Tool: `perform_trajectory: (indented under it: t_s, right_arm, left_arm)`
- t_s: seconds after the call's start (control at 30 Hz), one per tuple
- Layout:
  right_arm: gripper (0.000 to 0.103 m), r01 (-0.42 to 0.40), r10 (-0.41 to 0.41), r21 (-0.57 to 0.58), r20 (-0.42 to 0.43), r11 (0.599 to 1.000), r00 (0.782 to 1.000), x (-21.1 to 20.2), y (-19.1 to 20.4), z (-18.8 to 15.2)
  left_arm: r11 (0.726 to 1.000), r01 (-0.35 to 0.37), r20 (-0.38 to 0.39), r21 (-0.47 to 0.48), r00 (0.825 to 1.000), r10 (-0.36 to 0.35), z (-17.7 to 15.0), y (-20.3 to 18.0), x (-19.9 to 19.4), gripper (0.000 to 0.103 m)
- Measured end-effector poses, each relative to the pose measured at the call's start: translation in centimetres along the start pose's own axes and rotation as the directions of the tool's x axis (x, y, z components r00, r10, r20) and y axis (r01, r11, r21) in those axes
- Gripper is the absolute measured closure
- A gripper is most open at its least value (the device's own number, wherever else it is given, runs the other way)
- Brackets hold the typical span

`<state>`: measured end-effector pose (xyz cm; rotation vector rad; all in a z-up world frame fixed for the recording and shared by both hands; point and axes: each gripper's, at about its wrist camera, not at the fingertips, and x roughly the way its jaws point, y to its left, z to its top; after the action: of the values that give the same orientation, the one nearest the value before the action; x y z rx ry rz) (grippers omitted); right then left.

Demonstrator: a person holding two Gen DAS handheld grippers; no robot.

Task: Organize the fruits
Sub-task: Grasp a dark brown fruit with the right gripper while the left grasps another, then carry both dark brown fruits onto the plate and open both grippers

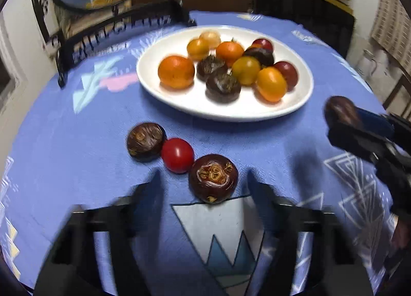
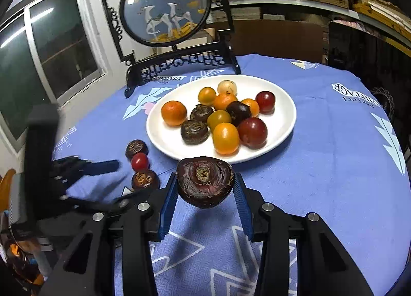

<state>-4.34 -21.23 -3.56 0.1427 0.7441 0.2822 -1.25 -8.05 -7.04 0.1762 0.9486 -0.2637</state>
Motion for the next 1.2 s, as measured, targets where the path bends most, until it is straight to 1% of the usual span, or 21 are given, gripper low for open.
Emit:
perform_trajectory:
  t_s: [0.03,0.1,0.2,0.3,0.33,0.43,0.5,0.6,0.7,0.77,0.87,0.97,1.07,1.1,1.2]
  right_arm:
    - [0.059,0.002,-0.002,-0.009,-0.003,1.0,1.0,0.2,0.0,0.0]
    - [0.059,0.007,-0.007,-0.024,-0.007,1.0,1.0,0.2,0.3,-0.1]
    - [0.059,0.012,-0.012,-0.041,-0.011,0.999,1.0,0.2,0.6,-0.3]
    - [0.059,-0.003,0.002,-0.052,-0.017,0.999,1.0,0.0,1.1,-0.4]
    - [0.059,-0.013,0.011,-0.057,-0.026,0.998,1.0,0.2,1.4,-0.5]
    - [0.06,-0.11,0.105,-0.067,-0.061,0.992,0.993,0.6,3.2,-0.9]
    - [0.06,-0.158,0.149,-0.094,-0.098,0.983,0.984,1.1,4.8,-1.6]
    - [0.06,-0.16,0.138,-0.139,-0.154,0.977,0.978,2.2,6.6,-2.9]
    - [0.06,-0.163,0.14,-0.128,-0.172,0.978,0.975,2.4,6.7,-3.2]
    - [0.06,-0.158,0.137,-0.12,-0.168,0.98,0.976,2.3,6.5,-3.2]
    - [0.06,-0.129,0.115,-0.095,-0.141,0.987,0.983,1.9,5.8,-2.0]
    - [0.06,-0.099,0.095,-0.06,-0.069,0.993,0.993,0.8,4.4,0.7]
    - [0.06,-0.038,0.039,-0.049,0.027,0.998,0.999,-0.6,3.1,3.7]
    - [0.06,-0.018,0.02,-0.028,0.077,0.999,0.997,-1.3,2.3,5.2]
    - [0.06,0.039,-0.041,0.017,0.16,0.999,0.986,-1.9,0.8,8.0]
  left_arm:
    - [1.0,0.017,-0.009,-0.011,1.0,-0.017,0.0,0.0,0.1,0.063]
    - [1.0,-0.003,0.008,-0.006,1.0,0.003,-0.2,0.1,-0.3,0.063]
    - [1.0,0.017,0.051,-0.008,0.999,-0.016,-1.0,0.8,-2.0,0.063]
    - [1.0,0.0,0.095,0.02,0.996,-0.002,-1.6,1.6,-3.9,0.063]
    - [0.999,-0.008,0.104,0.033,0.995,0.005,-1.7,1.8,-4.4,0.063]
    - [0.996,-0.059,0.136,0.067,0.99,0.049,-2.0,2.8,-5.3,0.063]
    - [0.994,-0.077,0.131,0.072,0.989,0.067,-2.2,3.8,-5.1,0.063]
    - [0.994,-0.09,0.123,0.07,0.989,0.081,-2.5,5.2,-5.0,0.063]
    - [0.994,-0.084,0.124,0.072,0.99,0.074,-2.5,6.3,-4.8,0.063]
    - [0.995,-0.077,0.134,0.068,0.989,0.068,-1.6,6.7,-4.6,0.063]
    - [0.996,-0.06,0.154,0.071,0.987,0.048,0.4,6.7,-4.7,0.063]
    - [0.995,-0.056,0.2,0.079,0.979,0.039,3.5,6.3,-5.1,0.063]
    - [0.996,-0.047,0.268,0.079,0.963,0.024,6.6,5.8,-5.8,0.063]
    - [0.996,-0.049,0.297,0.074,0.955,0.025,7.6,5.7,-6.0,0.063]
    - [0.996,-0.061,0.345,0.066,0.938,0.034,10.3,5.0,-5.6,0.063]
